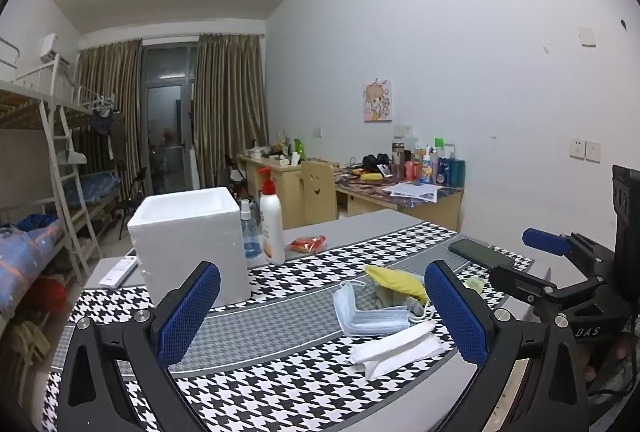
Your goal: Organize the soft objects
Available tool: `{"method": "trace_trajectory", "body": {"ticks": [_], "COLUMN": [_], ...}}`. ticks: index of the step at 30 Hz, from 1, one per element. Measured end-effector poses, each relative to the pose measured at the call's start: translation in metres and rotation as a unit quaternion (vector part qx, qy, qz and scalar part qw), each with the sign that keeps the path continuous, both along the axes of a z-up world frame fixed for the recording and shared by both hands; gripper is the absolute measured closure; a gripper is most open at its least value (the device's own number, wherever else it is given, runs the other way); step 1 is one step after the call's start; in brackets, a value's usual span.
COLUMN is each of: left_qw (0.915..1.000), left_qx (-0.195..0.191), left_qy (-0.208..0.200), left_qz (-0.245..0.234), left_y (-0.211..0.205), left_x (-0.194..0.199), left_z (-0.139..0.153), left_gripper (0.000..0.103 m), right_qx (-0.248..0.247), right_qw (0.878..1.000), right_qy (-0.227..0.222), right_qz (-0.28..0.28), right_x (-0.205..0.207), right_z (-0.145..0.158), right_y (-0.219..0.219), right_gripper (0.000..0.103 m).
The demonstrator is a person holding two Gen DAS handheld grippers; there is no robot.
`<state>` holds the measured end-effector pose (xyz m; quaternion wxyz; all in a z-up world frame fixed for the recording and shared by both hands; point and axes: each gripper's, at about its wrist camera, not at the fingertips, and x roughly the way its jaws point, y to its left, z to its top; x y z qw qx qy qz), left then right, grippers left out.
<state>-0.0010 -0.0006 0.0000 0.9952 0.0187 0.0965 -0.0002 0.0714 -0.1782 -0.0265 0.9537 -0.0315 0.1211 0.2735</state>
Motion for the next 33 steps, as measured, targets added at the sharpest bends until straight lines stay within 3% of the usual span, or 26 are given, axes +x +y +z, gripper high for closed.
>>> {"method": "trace_trajectory", "body": {"ticks": [19,33], "left_qw": [0.9995,0.9996], "left_qx": [-0.024,-0.016], "left_qy": [0.018,0.021], "left_qz": [-0.001,0.005], "left_y": [0.008,0.005], "left_x": [0.002,0.004], "left_z": [0.001,-0.001], "left_gripper": [0.001,0.001], "right_qx": [0.004,0.005], "right_qw": [1.000,1.000], "right_qy": [-0.006,-0.006], "right_qz": [0.003,0.005], "right_x": [0.001,0.002], "right_z": [0.000,0.002], "right_y": [0.002,0.001], "right_gripper": [0.001,0.001]}}
